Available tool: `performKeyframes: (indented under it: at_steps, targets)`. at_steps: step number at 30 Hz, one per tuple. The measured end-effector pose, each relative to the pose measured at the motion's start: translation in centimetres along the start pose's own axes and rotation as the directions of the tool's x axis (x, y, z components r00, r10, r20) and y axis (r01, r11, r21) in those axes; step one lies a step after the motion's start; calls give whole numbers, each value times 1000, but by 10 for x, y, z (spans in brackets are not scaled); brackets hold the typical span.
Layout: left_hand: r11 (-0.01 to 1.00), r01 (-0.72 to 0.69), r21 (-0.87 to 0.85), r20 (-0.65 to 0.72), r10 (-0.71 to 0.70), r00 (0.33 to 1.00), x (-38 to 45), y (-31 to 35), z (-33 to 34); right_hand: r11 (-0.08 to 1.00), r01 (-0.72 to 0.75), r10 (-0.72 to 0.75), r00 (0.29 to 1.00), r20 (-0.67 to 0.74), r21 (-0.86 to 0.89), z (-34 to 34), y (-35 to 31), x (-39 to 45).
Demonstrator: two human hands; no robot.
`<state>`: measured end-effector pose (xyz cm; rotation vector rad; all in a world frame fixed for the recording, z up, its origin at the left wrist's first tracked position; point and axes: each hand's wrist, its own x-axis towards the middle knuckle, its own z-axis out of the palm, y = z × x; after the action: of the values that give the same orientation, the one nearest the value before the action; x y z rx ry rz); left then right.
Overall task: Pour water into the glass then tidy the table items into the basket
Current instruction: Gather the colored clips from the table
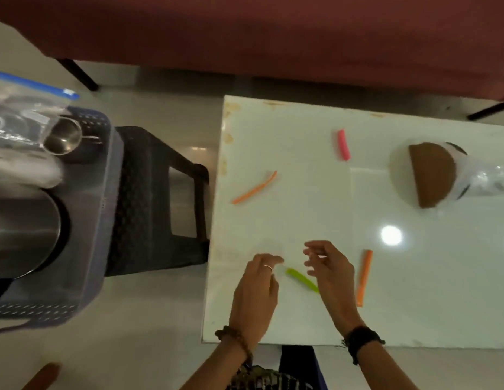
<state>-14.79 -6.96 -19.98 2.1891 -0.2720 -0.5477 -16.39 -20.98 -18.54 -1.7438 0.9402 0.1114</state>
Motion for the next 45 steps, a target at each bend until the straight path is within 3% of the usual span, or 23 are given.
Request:
performKeyframes:
  at_steps: [4, 7, 11, 13, 16, 19, 21, 24, 27, 30, 33, 36, 41, 45]
  targets:
    - [973, -117, 198, 184, 80, 980, 2, 8, 40, 994, -111, 110, 985, -136, 6, -56, 46, 1]
    - [927, -201, 317, 301, 102, 948, 14, 6, 57, 988, -157, 155, 976, -153, -2, -82, 68, 3]
    - [756, -440, 484, 488, 184, 853, 27, 6, 59, 991, -126, 120, 986, -114, -47, -96, 83, 8]
    - [665, -473, 577, 459, 215, 862, 32, 8, 64, 994, -96, 91, 992, -85, -48, -101, 83, 16]
    - [710, -339, 617, 277, 207, 938, 51, 14, 72, 997, -24, 21, 999, -44, -72, -105, 72, 38]
    - [919, 10, 395, -8, -8, 1000, 81, 33, 81, 994, 63, -66, 997, -35, -88, -107, 53, 71]
    - [958, 158, 237, -127, -131, 983, 104, 45, 91, 987, 133, -135, 991, -20, -96, -109, 39, 99]
    - [938, 346, -18, -178, -343, 922, 136, 60, 97, 957, 229, -238, 971, -28, -178, -105, 10, 146]
    - [812, 502, -298, -175, -563, 808, 156, 58, 102, 949, 247, -269, 958, -96, -195, -94, -21, 197]
    - [754, 513, -409, -172, -616, 769, 159, 54, 103, 938, 217, -250, 964, -95, -269, -78, -45, 232]
    - [719, 480, -503, -120, -608, 785, 154, 50, 98, 873, 181, -204, 979, -3, -453, -63, -48, 244]
    - [658, 490, -572, -30, -614, 789, 147, 49, 88, 864, 145, -170, 985, -8, -482, -53, -38, 230]
    - [527, 478, -703, 41, -640, 767, 114, 52, 53, 964, 100, -103, 995, 3, -246, -33, -28, 157]
    - [537, 336, -774, -59, -589, 806, 73, 48, -10, 998, 41, -45, 996, 78, 54, 0, -50, 76]
